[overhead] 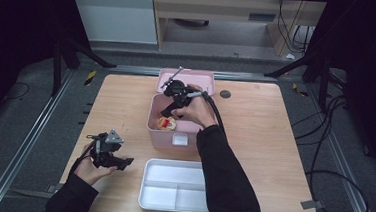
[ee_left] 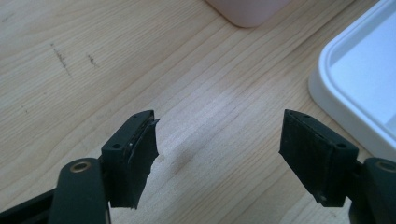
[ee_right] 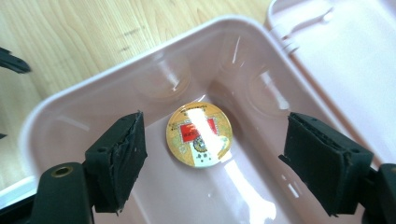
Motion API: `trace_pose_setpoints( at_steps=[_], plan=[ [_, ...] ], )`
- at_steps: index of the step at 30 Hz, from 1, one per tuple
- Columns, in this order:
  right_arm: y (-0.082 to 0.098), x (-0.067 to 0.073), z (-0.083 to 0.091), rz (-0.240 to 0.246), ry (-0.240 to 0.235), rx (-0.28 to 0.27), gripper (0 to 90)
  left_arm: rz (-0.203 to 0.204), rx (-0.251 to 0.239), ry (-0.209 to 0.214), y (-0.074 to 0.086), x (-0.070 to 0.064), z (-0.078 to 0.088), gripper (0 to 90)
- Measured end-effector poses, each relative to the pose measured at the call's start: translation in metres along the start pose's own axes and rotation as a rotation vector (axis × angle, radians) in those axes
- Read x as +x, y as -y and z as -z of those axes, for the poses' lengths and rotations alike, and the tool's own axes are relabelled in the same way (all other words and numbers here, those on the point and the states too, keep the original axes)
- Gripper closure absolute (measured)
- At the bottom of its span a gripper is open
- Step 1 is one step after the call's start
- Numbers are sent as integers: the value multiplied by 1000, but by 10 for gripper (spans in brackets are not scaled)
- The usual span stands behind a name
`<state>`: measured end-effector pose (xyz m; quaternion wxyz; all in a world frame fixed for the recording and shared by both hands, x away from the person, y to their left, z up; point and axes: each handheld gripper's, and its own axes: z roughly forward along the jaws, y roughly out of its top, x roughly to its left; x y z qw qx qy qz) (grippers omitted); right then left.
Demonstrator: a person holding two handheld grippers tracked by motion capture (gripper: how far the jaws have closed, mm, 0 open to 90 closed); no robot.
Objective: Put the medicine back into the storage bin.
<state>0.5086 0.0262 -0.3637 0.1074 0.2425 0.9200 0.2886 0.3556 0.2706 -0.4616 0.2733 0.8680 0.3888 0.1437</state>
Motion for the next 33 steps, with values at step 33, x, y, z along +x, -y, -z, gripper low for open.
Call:
trace_pose_setpoints(
  at_steps=[33],
  plan=[
    [169, 47, 106, 113, 59, -68, 319, -208, 7, 123, -25, -46, 5, 375]
  ],
)
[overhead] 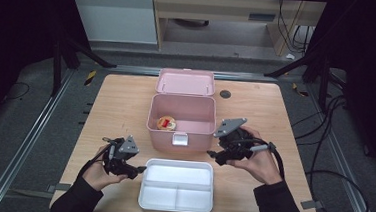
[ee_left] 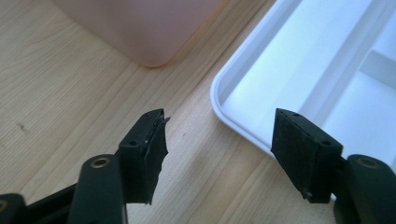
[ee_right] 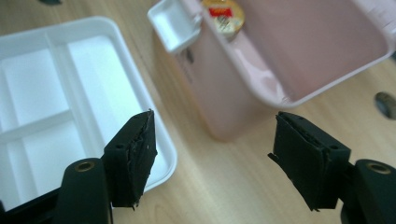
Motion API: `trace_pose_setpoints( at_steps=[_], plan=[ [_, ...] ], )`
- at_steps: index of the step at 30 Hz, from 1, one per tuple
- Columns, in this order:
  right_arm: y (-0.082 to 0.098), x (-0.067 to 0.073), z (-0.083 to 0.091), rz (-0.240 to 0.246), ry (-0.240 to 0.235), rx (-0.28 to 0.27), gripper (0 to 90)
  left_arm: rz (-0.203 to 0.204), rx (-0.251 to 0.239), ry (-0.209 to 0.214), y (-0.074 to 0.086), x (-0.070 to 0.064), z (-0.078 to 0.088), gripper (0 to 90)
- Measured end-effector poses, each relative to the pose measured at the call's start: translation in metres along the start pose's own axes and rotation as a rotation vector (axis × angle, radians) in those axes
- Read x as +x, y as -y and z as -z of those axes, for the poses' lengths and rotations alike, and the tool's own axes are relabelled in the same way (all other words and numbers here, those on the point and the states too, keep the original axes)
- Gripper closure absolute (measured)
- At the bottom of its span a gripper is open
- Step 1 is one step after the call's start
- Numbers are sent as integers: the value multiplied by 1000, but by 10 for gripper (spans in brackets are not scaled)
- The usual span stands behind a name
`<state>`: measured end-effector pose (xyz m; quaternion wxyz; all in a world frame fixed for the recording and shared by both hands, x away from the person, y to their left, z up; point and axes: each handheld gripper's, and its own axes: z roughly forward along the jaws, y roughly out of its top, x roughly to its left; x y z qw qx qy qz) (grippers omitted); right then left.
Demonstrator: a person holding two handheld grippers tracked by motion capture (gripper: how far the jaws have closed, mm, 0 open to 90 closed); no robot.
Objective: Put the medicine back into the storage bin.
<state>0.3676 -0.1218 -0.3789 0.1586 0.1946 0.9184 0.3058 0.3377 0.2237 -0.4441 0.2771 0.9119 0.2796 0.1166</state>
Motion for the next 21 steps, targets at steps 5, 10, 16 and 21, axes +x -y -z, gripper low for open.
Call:
trace_pose_setpoints(
  at_steps=[5, 10, 16, 21],
  plan=[
    [21, 13, -12, 15, -42, 25, 349, -45, 17, 31, -5, -5, -1, 417],
    [29, 25, -26, 61, -83, 79, 388, -96, 46, 67, -10, -11, -5, 452],
    [34, 44, -46, 115, -157, 142, 442, -166, 78, 110, -14, -22, -8, 498],
    [34, 55, -56, 142, -213, 183, 541, -211, 129, 130, -16, -30, -16, 539]
  ],
)
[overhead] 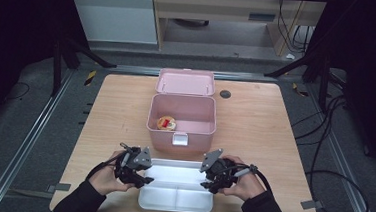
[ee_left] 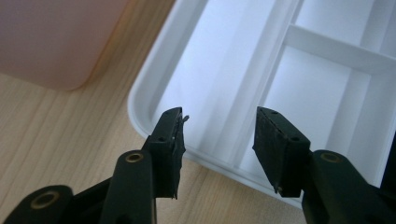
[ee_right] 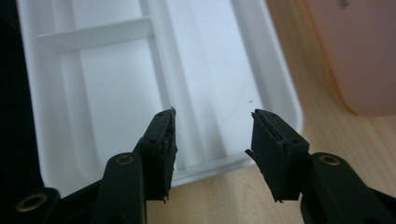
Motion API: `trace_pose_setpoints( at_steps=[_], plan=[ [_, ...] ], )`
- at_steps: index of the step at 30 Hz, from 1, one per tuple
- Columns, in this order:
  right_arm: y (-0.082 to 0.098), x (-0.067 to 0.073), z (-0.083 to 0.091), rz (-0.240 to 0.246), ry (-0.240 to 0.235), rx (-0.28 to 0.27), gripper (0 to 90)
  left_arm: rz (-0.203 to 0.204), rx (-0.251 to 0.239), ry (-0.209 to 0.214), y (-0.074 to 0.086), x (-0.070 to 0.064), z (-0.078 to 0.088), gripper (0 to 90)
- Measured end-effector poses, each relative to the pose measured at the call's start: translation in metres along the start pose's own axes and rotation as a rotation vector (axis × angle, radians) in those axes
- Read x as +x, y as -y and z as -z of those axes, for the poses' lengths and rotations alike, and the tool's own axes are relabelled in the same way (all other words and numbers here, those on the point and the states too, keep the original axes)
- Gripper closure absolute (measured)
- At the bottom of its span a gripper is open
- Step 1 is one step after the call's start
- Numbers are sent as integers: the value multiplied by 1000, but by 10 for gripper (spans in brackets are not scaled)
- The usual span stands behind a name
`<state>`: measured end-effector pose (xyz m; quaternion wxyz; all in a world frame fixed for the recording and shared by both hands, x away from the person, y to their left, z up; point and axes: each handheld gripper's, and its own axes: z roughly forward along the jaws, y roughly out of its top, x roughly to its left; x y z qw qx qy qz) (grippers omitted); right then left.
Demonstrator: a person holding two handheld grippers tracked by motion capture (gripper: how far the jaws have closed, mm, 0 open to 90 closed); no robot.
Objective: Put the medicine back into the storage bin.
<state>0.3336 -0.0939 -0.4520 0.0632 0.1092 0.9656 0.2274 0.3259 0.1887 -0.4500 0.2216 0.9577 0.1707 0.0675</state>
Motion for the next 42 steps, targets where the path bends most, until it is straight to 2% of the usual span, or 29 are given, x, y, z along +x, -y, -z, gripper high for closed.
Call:
trace_pose_setpoints(
  at_steps=[2, 11, 17, 24, 28, 33, 36, 42],
  plan=[
    [-1, 2, -5, 17, -13, 23, 573, -9, 16, 5, -1, -1, -3, 555],
    [-3, 7, -19, 30, -59, 127, 698, -66, 99, 34, -7, -6, -16, 647],
    [-4, 6, -24, 44, -78, 146, 774, -90, 135, 49, -7, -6, -22, 700],
    [-6, 5, -29, 56, -96, 182, 824, -102, 157, 84, -8, -4, -26, 764],
    [-9, 2, -32, 51, -103, 195, 845, -117, 185, 87, -8, -5, -31, 786],
    [-12, 0, -32, 60, -115, 216, 857, -135, 187, 100, -8, -2, -31, 834],
    [-12, -1, -33, 60, -124, 211, 857, -156, 193, 111, -8, -3, -30, 848],
    [-14, -2, -31, 83, -134, 212, 859, -168, 193, 139, -7, -2, -26, 865]
  ],
)
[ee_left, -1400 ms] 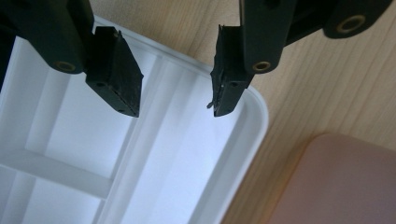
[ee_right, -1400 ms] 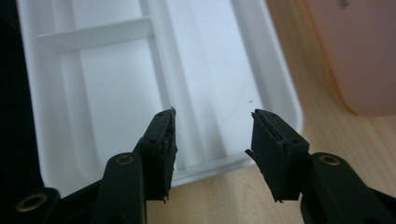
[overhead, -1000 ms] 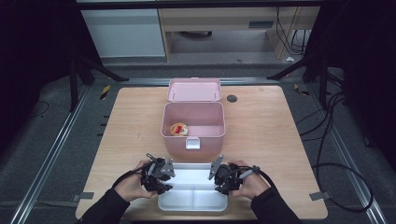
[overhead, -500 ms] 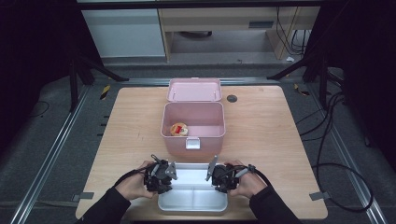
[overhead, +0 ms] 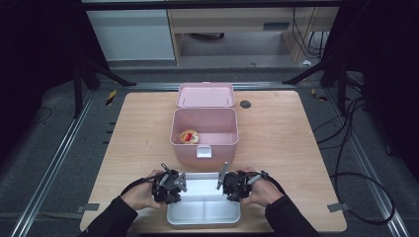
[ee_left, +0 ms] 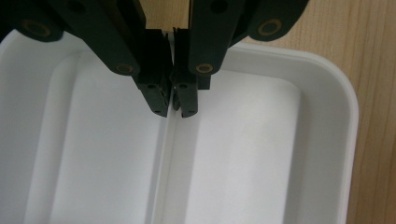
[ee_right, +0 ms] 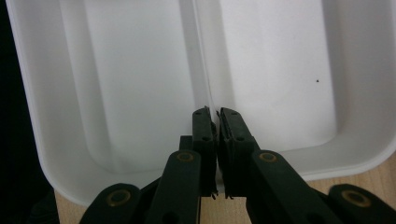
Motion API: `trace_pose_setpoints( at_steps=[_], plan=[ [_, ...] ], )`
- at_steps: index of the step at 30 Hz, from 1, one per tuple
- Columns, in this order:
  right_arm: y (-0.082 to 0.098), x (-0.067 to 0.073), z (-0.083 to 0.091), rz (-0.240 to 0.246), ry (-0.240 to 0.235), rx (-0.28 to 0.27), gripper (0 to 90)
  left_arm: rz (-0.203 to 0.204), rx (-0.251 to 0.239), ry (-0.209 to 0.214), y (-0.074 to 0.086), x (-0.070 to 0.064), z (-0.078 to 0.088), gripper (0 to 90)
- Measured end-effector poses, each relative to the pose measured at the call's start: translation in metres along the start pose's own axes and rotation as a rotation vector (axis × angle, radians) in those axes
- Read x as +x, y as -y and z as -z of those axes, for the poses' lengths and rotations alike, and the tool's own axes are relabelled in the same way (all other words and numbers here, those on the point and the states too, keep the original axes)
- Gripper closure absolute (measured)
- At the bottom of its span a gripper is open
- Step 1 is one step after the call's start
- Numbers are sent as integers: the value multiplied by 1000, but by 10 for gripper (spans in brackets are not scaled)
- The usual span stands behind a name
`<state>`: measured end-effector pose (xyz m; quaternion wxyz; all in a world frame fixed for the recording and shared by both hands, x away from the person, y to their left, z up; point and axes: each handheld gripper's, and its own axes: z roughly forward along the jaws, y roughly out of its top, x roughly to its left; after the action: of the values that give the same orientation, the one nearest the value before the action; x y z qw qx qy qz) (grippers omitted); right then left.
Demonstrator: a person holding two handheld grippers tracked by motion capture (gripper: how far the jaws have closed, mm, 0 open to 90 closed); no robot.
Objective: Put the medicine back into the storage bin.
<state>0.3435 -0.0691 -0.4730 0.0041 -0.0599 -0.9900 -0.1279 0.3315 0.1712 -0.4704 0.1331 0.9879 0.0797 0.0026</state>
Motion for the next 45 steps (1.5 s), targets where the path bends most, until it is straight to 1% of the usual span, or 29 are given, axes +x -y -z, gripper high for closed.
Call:
trace_pose_setpoints(
  at_steps=[5, 9, 11, 12, 14, 18, 22, 27, 30, 35, 37, 41, 45],
  plan=[
    [0, 0, 5, 1, -15, -6, 858, -21, 13, 9, -4, -2, 5, 872],
    [1, 1, 13, -4, -11, -12, 859, -35, 12, 5, -10, 0, 15, 874],
    [1, 0, 20, -1, -5, -19, 860, -38, 11, 0, -13, 1, 22, 874],
    [1, 0, 23, -4, -3, -24, 861, -43, 9, -9, -14, 2, 28, 873],
    [0, -2, 33, -1, 4, -36, 861, -44, 1, -12, -17, 3, 39, 874],
    [-5, -4, 54, 14, 20, -55, 864, -57, -5, -31, -21, 4, 59, 875],
    [-10, -6, 74, 20, 40, -68, 863, -66, -12, -48, -26, 8, 77, 876],
    [-14, -13, 95, 24, 67, -86, 865, -71, -23, -66, -32, 19, 97, 874],
    [-17, -20, 108, 33, 87, -97, 868, -75, -37, -80, -36, 28, 110, 872],
    [-20, -32, 129, 42, 108, -111, 870, -77, -43, -86, -45, 43, 127, 871],
    [-22, -39, 135, 43, 108, -112, 870, -73, -48, -86, -47, 49, 132, 871],
    [-27, -51, 145, 45, 122, -108, 868, -80, -48, -95, -51, 61, 141, 873],
    [-32, -62, 152, 50, 125, -119, 869, -86, -49, -102, -53, 72, 151, 874]
  ],
)
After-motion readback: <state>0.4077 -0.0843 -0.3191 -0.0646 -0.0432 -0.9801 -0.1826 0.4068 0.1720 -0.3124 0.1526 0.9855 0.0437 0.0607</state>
